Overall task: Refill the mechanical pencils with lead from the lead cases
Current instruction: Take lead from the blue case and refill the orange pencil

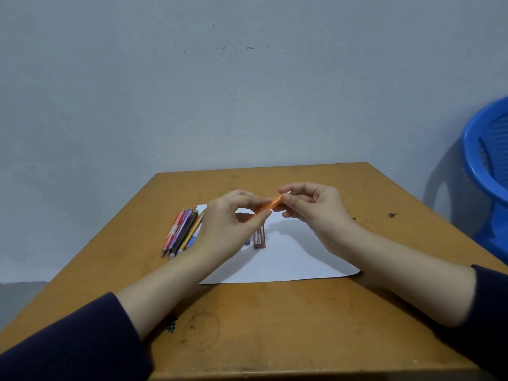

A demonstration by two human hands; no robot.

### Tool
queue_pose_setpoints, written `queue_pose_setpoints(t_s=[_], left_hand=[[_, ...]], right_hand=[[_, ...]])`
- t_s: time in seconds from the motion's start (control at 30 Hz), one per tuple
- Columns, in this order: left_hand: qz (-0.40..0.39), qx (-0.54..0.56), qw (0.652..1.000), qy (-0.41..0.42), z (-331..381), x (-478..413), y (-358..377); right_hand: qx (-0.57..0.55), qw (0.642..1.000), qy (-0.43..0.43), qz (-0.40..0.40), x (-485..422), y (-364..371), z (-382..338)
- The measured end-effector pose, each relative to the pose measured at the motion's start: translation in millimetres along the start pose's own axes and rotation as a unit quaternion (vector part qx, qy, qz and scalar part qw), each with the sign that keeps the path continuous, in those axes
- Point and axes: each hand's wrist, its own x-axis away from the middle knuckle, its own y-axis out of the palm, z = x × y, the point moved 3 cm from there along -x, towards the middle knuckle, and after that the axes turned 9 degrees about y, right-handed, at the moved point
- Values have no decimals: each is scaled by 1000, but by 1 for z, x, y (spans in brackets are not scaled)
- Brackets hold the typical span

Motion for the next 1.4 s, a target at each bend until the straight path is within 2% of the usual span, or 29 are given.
queue_pose_setpoints(t_s=[0.13, 0.23, 0.3, 0.47, 0.57, 0.63, 0.8, 0.87, 0.93, 1.1, 1.4], left_hand=[[-29, 32, 991, -128, -4, -1, 0], [-45, 124, 963, -236, -2, 1, 1], [-65, 163, 944, -279, -1, 4, 3], [-70, 167, 939, -291, -1, 5, 4], [-63, 184, 936, -294, -3, 6, 6], [-64, 216, 921, -317, -3, 6, 9], [-83, 367, 815, -441, 2, 9, 16], [-109, 403, 777, -471, 4, 10, 17], [-143, 418, 754, -486, 4, 12, 17], [-183, 422, 735, -498, 7, 13, 17], [-194, 425, 733, -494, 10, 12, 16]], right_hand=[[-74, 997, 35, 14, -5, -5, -3], [-135, 988, 69, 21, -9, -11, -4], [-183, 979, 85, 15, -11, -13, -5], [-289, 947, 139, -24, -14, -9, -3], [-312, 932, 176, -53, -13, -5, -2], [-328, 923, 192, -61, -12, -4, -1], [-432, 873, 208, -89, -12, -3, -2], [-450, 864, 200, -105, -10, -2, -6], [-449, 866, 192, -109, -9, -2, -8], [-454, 860, 208, -102, -9, -5, -6], [-450, 862, 200, -123, -11, -6, -8]])
